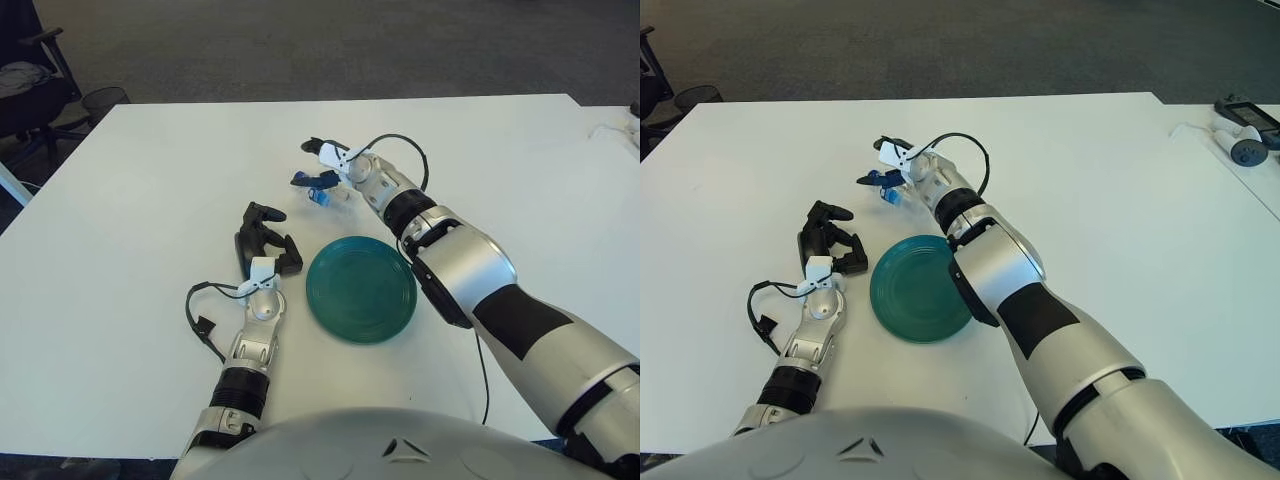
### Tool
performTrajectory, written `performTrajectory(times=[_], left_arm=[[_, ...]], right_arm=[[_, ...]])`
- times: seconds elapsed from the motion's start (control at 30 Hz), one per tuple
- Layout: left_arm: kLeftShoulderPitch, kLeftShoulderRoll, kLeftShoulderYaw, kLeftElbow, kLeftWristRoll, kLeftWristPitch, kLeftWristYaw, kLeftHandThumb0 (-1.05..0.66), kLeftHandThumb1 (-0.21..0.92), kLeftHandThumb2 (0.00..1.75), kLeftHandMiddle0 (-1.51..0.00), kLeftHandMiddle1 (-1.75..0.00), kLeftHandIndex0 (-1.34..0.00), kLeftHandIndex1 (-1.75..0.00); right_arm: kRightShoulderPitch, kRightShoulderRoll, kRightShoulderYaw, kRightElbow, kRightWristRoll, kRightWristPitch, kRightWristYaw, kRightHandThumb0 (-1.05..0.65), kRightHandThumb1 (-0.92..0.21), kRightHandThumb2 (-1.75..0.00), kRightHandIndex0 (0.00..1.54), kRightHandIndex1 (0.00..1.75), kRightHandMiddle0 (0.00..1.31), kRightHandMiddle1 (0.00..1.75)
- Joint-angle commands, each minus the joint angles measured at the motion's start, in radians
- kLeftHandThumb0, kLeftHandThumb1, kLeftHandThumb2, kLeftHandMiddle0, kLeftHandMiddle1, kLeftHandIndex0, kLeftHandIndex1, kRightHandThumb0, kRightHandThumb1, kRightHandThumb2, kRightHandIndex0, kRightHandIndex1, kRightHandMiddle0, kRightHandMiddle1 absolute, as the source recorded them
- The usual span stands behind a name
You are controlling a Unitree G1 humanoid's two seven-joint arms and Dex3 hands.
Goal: Put the bottle into the plate.
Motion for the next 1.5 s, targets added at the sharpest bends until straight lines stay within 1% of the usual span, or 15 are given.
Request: performTrajectory(times=[0.0, 0.2, 0.4, 0.5, 0.7, 0.83, 1.0, 1.23, 1.47], left_arm=[[0.021, -0.043, 0.013, 0.033, 0.000, 0.056, 0.021, 0.00, -0.07, 1.75, -0.88, -1.75, -0.70, -1.73], [0.021, -0.040, 0.012, 0.035, 0.001, 0.055, 0.028, 0.00, -0.07, 1.75, -0.88, -1.75, -0.70, -1.73], [0.022, -0.036, 0.014, 0.035, -0.002, 0.056, 0.027, 0.00, -0.06, 1.75, -0.88, -1.75, -0.69, -1.74], [0.027, -0.035, 0.013, 0.027, -0.007, 0.053, 0.019, 0.00, -0.06, 1.75, -0.88, -1.75, -0.69, -1.74], [0.030, -0.032, 0.014, 0.023, -0.011, 0.052, 0.015, 0.00, -0.06, 1.75, -0.88, -1.75, -0.69, -1.74], [0.030, -0.031, 0.016, 0.027, -0.015, 0.049, 0.013, 0.00, -0.06, 1.75, -0.88, -1.75, -0.69, -1.74], [0.029, -0.030, 0.016, 0.028, -0.020, 0.049, 0.009, 0.00, -0.06, 1.75, -0.88, -1.75, -0.69, -1.74], [0.029, -0.029, 0.015, 0.029, -0.026, 0.044, 0.004, 0.00, -0.06, 1.75, -0.88, -1.75, -0.69, -1.74], [0.022, -0.023, 0.014, 0.042, -0.008, 0.035, 0.023, 0.00, -0.07, 1.75, -0.88, -1.75, -0.69, -1.73]], right_arm=[[-0.009, -0.001, 0.012, 0.000, -0.012, 0.014, 0.003, -0.88, -0.92, -0.34, 0.00, 0.00, 0.00, 0.25], [-0.001, -0.006, 0.035, 0.002, -0.025, 0.018, -0.003, -0.91, -0.92, -0.33, 0.00, 0.00, 0.00, 0.21], [0.013, -0.017, 0.055, 0.002, -0.042, 0.010, -0.018, -0.93, -0.92, -0.25, 0.00, 0.00, 0.00, 0.09], [0.019, -0.020, 0.063, 0.002, -0.049, 0.007, -0.034, -0.93, -0.92, -0.24, 0.00, 0.00, 0.00, 0.07], [0.032, -0.029, 0.078, 0.005, -0.058, -0.002, -0.066, -0.93, -0.92, -0.24, 0.00, 0.00, 0.00, 0.07], [0.036, -0.028, 0.087, 0.004, -0.062, -0.008, -0.077, -0.95, -0.92, -0.27, 0.03, 0.01, 0.00, 0.14], [0.044, -0.031, 0.096, 0.005, -0.069, -0.016, -0.076, -0.94, -0.92, -0.31, 0.05, 0.02, 0.00, 0.18], [0.057, -0.034, 0.112, 0.006, -0.082, -0.024, -0.080, -0.93, -0.92, -0.33, 0.04, 0.01, 0.00, 0.15], [0.083, -0.034, 0.140, 0.006, -0.105, -0.028, -0.102, -0.93, -0.92, -0.32, 0.06, 0.02, 0.00, 0.16]])
